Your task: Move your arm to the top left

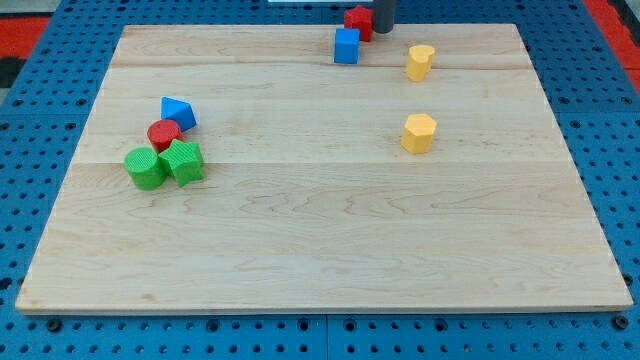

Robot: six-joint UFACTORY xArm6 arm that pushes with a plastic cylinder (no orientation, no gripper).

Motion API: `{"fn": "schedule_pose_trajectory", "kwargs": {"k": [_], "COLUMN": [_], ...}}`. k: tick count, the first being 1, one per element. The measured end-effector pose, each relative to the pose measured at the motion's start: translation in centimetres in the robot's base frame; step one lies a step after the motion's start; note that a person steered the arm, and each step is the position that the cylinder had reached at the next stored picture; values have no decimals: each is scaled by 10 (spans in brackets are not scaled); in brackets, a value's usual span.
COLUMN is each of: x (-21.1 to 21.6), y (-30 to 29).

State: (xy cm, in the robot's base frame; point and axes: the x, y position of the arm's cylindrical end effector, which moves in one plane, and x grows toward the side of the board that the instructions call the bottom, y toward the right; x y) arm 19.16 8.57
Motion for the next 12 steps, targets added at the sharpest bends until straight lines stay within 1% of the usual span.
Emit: {"fn": "schedule_pose_trajectory", "kwargs": {"k": [1,2,3,4,5,6,7,8,9,10,11,12], "x": [7,24,28,65,91,105,150,151,183,181,129,54], "y": [-3,-11,-11,-11,-11,-11,-17,-21,-76,-152,-232,-285]}}
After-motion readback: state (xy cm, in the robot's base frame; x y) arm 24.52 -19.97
